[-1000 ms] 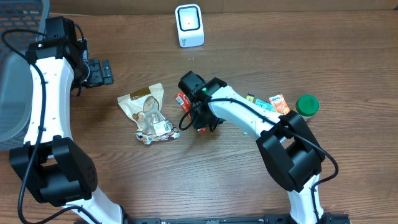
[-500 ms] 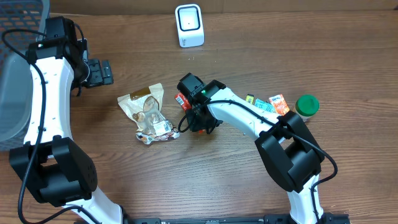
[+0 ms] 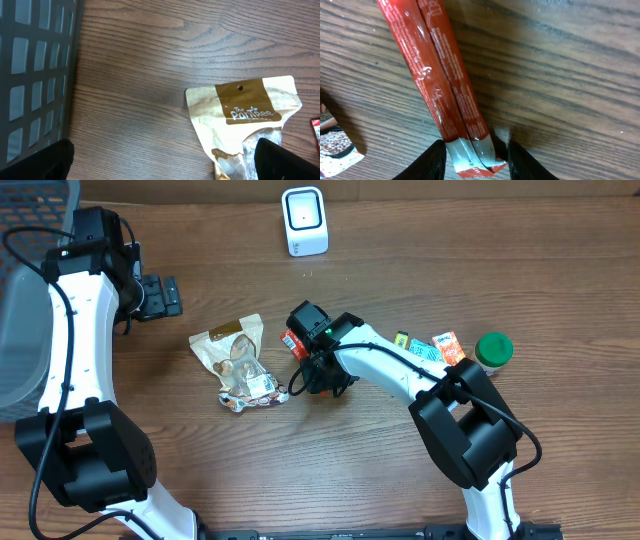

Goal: Scan the item barcode
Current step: 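Lift the red meat sticks and turn them upright with the right gripper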

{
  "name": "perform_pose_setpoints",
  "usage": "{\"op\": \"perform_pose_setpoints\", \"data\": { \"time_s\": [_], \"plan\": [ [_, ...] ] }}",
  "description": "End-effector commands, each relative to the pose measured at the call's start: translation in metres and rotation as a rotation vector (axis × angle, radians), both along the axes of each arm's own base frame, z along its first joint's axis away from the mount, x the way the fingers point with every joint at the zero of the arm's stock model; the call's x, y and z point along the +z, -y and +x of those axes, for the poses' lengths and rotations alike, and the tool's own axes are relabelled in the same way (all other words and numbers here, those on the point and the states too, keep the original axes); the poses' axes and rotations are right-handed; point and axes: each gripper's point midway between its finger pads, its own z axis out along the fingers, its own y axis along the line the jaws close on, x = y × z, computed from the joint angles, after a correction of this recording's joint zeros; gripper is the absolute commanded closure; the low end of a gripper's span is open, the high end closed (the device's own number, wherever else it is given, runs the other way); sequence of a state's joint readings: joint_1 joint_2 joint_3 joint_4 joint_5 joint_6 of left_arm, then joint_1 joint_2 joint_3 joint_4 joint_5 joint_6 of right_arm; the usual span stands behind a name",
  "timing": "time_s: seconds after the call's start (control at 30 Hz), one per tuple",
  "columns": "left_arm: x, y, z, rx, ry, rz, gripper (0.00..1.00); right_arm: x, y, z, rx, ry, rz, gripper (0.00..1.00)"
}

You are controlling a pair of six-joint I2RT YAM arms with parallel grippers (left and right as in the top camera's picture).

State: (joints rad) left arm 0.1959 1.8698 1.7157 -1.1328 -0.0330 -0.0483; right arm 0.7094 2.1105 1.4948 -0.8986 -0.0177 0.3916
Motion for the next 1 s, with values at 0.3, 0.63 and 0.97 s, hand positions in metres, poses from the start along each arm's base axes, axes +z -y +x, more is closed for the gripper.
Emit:
{"op": "perform_pose_setpoints", "data": {
  "time_s": [0.3,0.63,0.97],
  "plan": [
    [0.014,0.004,0.004,-0.024,0.039,0.005,0.0,0.002,0.015,0.004,-0.01,0.064,-0.064,0.83],
    [0.014,0.004,0.004,-0.024,0.039,0.005,0.0,0.002,0.014,0.004,-0.01,0.066,-0.061,0.84],
    [0.014,0.004,0.004,-0.024,0.039,0.005,0.0,0.002,0.01,0.001,-0.006,0.046,-0.038,0.95]
  ]
}}
